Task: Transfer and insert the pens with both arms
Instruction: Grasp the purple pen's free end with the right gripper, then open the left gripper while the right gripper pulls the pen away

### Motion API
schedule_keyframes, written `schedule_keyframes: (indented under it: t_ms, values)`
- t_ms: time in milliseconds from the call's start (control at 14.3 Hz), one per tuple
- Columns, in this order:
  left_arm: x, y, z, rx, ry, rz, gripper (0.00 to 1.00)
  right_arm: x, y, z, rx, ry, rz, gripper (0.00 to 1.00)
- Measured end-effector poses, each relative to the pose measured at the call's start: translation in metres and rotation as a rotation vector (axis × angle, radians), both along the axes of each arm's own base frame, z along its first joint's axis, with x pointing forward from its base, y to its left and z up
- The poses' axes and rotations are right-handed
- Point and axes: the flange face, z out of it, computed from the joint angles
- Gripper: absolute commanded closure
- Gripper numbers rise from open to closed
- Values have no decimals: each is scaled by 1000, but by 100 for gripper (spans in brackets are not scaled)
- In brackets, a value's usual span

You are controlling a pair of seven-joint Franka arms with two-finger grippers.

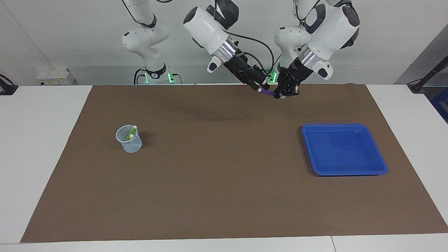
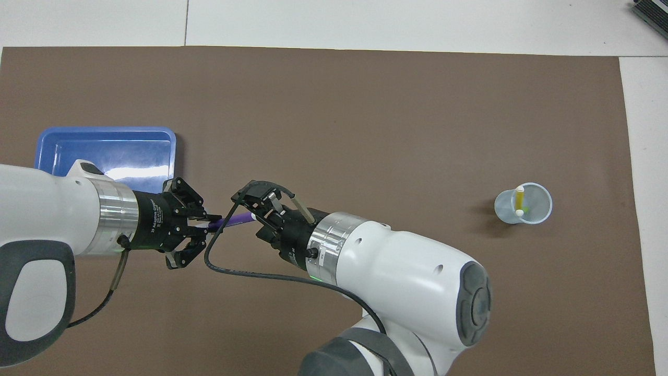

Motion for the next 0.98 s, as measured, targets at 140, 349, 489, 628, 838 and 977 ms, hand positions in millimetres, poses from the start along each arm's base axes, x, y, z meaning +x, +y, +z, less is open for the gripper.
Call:
schedule_keyframes:
  t_ms: [140, 349, 489, 628, 838, 977]
  values:
    - [-1, 0, 1, 0, -2, 2, 100, -1, 6, -7, 3, -20, -14, 27]
    - [-1, 0, 2, -1, -3, 3, 100, -4, 13, -12, 3, -29, -15, 45]
    - [-1, 0, 2, -1, -3, 3, 100, -4, 13, -12, 3, -29, -15, 54]
    - [-2, 0, 4, -1, -5, 2, 100, -4, 13, -12, 3, -29, -16, 65]
    - [-2, 2, 6, -3, -12, 11, 100, -4, 13, -14, 1, -27, -16, 100]
    - [-1, 3, 7, -4, -17, 14, 100, -4, 13, -15, -2, -25, -14, 100]
